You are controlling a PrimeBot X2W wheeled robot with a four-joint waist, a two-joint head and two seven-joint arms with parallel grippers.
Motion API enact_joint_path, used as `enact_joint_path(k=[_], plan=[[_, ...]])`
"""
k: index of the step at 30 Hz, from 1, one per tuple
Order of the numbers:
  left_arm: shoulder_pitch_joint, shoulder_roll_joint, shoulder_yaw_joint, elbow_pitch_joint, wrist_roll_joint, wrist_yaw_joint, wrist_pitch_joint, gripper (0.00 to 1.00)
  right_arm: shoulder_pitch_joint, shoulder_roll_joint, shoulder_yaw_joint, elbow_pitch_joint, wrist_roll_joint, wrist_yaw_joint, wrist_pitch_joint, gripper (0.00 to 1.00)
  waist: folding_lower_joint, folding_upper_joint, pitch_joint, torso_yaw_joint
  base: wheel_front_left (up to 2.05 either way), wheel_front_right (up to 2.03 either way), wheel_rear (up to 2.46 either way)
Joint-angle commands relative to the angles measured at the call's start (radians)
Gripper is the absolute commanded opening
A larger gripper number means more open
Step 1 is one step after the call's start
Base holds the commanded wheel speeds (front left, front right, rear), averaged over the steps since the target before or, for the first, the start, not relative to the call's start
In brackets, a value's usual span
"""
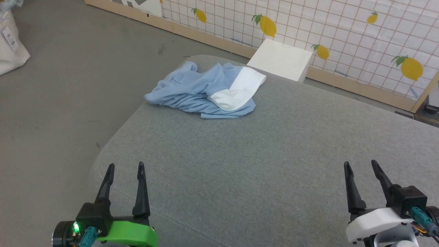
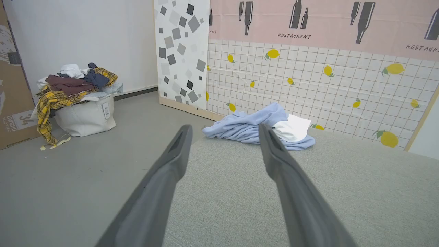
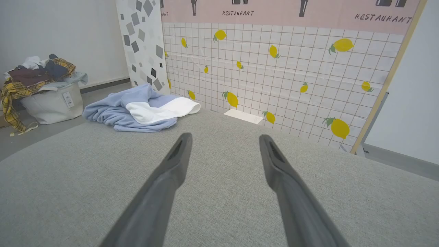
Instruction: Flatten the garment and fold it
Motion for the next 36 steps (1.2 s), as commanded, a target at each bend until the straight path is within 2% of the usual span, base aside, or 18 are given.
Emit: enact_joint_path(k=[1, 21, 31, 36], plan=[[0.015, -0.004, -0.003, -0.006, -0.009, 0.005, -0.010, 1.00, -0.010, 0.002, -0.006, 0.002, -0.002, -0.001, -0.012, 1.00, 0.0000, 0.0000, 0.001, 0.006, 0.00, 0.00, 0.00], [0.022, -0.004, -0.024, -0.026, -0.029, 0.011, -0.051, 1.00, -0.015, 0.002, -0.045, 0.015, -0.008, -0.002, -0.048, 1.00, 0.0000, 0.0000, 0.006, 0.070, 0.00, 0.00, 0.00], [0.018, -0.004, -0.031, -0.026, -0.030, 0.014, -0.052, 1.00, -0.011, 0.002, -0.046, -0.001, -0.017, -0.002, -0.040, 1.00, 0.0000, 0.0000, 0.012, 0.058, 0.00, 0.00, 0.00], [-0.023, -0.004, -0.039, -0.037, -0.090, 0.000, -0.052, 1.00, -0.007, 0.002, -0.050, -0.015, -0.020, -0.002, -0.037, 1.00, 0.0000, 0.0000, 0.023, 0.058, 0.00, 0.00, 0.00]])
